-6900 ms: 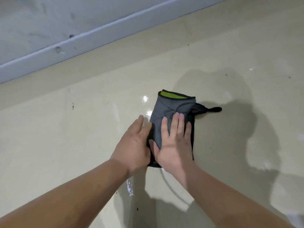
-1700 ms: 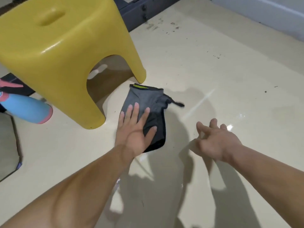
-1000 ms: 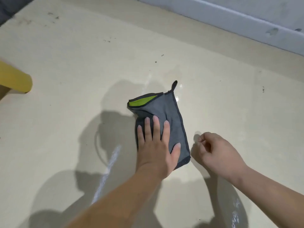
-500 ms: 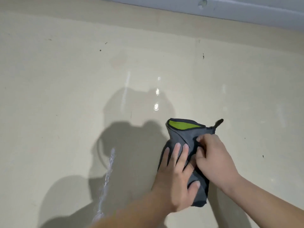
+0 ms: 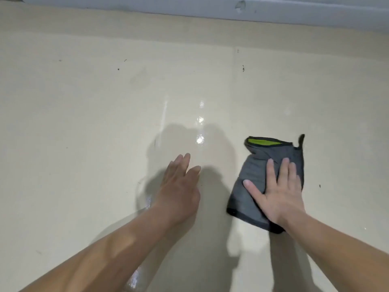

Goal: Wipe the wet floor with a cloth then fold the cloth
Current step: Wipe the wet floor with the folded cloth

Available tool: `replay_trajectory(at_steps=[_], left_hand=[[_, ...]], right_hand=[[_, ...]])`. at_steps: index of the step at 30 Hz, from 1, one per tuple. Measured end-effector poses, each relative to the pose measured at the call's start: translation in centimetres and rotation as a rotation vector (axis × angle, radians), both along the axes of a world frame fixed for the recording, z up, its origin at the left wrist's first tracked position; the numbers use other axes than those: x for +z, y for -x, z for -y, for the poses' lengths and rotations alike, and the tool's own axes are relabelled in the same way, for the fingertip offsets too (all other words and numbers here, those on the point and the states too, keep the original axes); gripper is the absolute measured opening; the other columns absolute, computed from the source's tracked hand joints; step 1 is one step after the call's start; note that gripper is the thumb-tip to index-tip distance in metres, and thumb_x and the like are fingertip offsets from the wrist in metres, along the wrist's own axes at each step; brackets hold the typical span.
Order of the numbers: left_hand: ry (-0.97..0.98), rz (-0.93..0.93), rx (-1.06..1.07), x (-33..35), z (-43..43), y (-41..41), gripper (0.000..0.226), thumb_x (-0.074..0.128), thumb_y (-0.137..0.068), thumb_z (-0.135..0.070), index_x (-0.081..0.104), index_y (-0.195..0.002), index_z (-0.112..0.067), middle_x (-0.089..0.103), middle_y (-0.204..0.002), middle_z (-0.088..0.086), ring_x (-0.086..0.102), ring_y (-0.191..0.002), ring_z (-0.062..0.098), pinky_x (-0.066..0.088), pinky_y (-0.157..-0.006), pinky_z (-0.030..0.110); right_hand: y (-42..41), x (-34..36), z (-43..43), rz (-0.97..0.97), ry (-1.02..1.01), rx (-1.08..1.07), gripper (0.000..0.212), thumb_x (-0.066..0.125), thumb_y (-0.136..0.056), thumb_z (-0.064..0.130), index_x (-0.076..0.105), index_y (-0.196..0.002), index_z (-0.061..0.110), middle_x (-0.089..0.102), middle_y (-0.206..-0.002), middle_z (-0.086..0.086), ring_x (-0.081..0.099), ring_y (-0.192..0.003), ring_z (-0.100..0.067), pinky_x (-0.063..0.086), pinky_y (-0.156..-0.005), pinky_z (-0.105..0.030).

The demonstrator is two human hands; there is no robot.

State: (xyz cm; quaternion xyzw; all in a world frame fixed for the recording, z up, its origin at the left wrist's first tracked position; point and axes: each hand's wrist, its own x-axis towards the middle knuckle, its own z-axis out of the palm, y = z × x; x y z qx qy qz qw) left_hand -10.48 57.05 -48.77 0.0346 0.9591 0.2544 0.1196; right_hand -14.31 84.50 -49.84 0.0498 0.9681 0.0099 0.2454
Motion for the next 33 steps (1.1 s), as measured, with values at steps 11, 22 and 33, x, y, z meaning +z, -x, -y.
replay_trajectory(at_steps=[11, 22, 33], left_hand=[[0.17, 0.037, -0.482, 0.8, -5.5, 1.6, 0.062, 0.037, -0.093, -0.032, 0.039, -0.152, -0.017, 0.019, -0.168, 0.017, 0.019, -0.155, 0.038, 0.01, -0.128, 0.046], [0.109, -0.074, -0.427, 6.2, -9.9, 3.3, 0.061, 0.047, -0.096, -0.035, 0.042, -0.154, -0.017, 0.031, -0.165, 0.012, 0.016, -0.155, 0.021, 0.005, -0.123, 0.022], [0.378, 0.181, -0.499, 11.0, -22.1, 3.6, 0.056, 0.055, -0.098, -0.03, 0.034, -0.149, -0.021, 0.027, -0.157, 0.003, 0.042, -0.136, 0.027, 0.042, -0.106, 0.039]], right_hand=[[-7.9, -0.2, -1.0, 0.017, 0.042, 0.127, 0.105, 0.015, -0.091, 0.086, -0.002, -0.164, 0.013, -0.01, -0.168, -0.031, -0.009, -0.156, -0.049, 0.003, -0.123, -0.061], [1.3, 2.3, -11.9, 0.392, -0.127, 0.615, 0.108, -0.003, -0.057, 0.1, -0.053, -0.131, 0.039, -0.064, -0.139, -0.002, -0.058, -0.134, -0.024, -0.022, -0.123, -0.052], [1.7, 0.5, -20.3, 0.061, 0.137, 0.541, 0.105, -0.004, -0.075, 0.095, -0.009, -0.162, 0.035, -0.021, -0.17, -0.008, -0.023, -0.157, -0.029, -0.001, -0.128, -0.052]])
